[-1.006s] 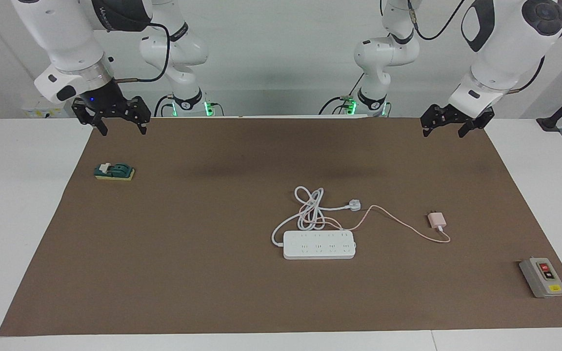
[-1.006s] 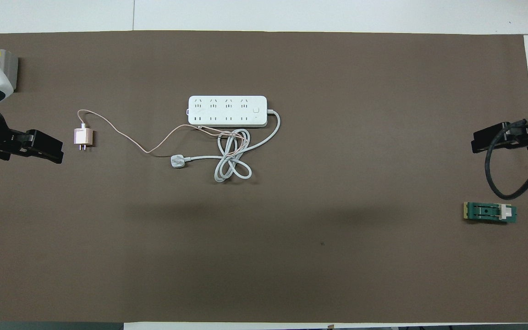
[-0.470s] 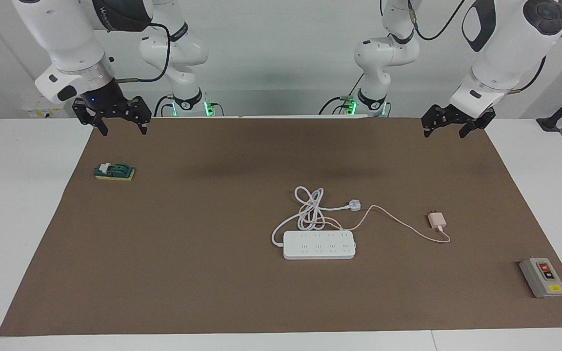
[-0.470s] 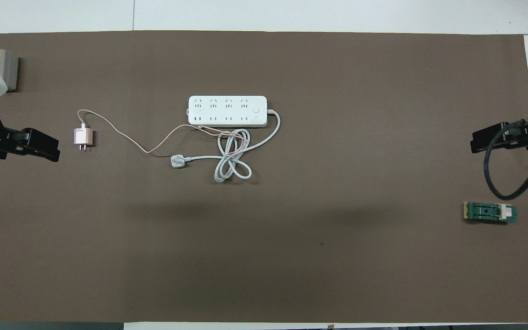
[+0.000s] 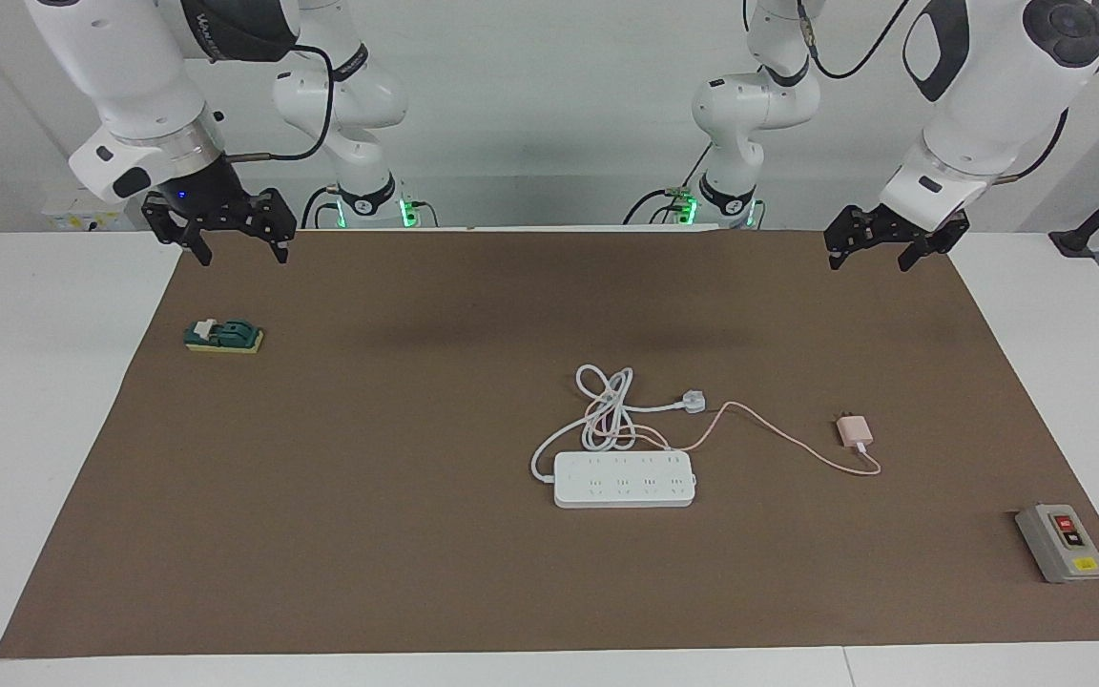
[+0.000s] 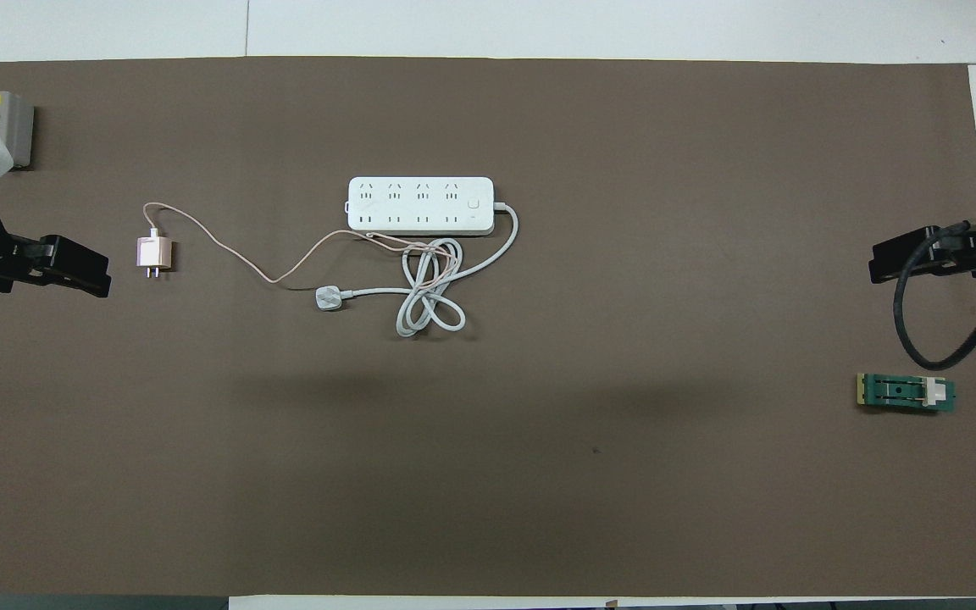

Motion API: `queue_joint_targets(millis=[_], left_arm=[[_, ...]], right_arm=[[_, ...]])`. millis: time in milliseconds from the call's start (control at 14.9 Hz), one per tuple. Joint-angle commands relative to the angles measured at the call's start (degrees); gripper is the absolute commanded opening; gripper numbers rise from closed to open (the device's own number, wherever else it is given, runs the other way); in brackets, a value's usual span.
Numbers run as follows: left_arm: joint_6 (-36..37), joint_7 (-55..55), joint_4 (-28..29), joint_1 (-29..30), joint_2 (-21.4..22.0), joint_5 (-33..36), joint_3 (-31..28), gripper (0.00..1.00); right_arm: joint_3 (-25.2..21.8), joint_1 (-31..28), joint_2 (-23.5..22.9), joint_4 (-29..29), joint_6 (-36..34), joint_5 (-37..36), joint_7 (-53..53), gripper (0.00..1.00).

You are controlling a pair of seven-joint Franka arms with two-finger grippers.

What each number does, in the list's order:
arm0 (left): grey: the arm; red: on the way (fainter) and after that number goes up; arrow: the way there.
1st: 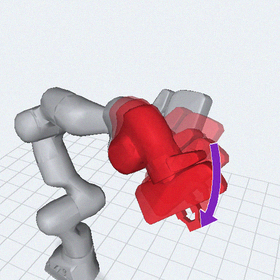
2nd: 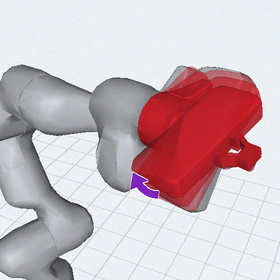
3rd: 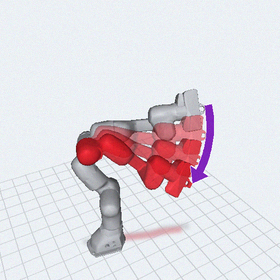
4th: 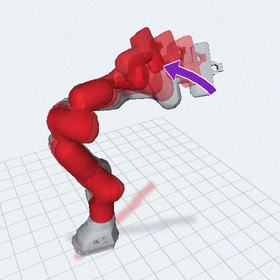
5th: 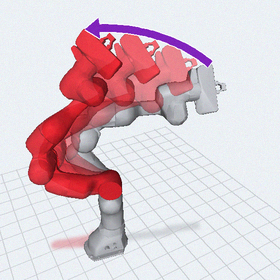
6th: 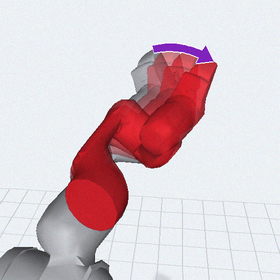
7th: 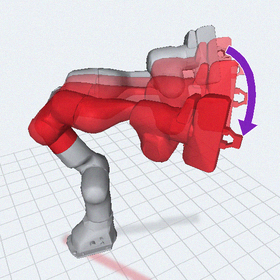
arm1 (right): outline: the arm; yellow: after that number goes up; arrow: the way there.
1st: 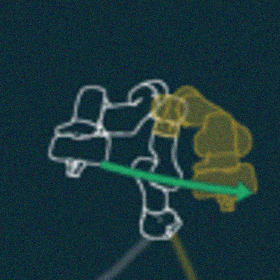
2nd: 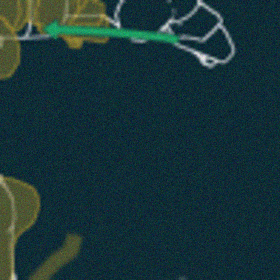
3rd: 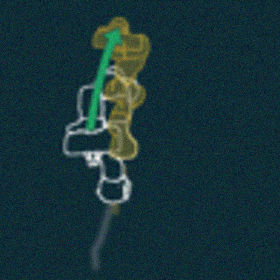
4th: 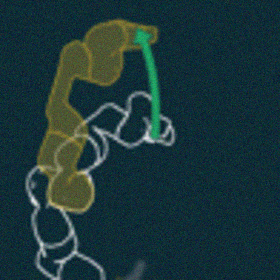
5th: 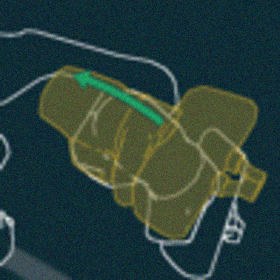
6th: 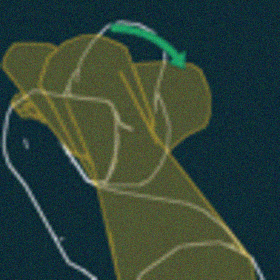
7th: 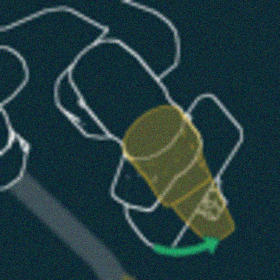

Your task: Unplug charger and place it aside

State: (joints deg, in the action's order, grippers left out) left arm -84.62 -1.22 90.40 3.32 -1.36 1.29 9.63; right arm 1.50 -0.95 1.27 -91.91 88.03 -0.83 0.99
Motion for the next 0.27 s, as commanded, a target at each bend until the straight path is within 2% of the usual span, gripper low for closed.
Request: queue_joint_targets(millis=[0, 201], left_arm=[[-1.2, -0.7, 0.7, 0.2, 0.3, -0.1, 0.0, 1.0], [-1.3, -0.7, 0.7, 0.2, 0.3, -0.1, 0.0, 1.0]], right_arm=[[0.8, -0.7, 1.3, -1.7, 1.3, -0.6, 0.3, 1.0], [0.8, -0.8, 1.3, -1.6, 1.3, -0.6, 0.4, 1.0]])
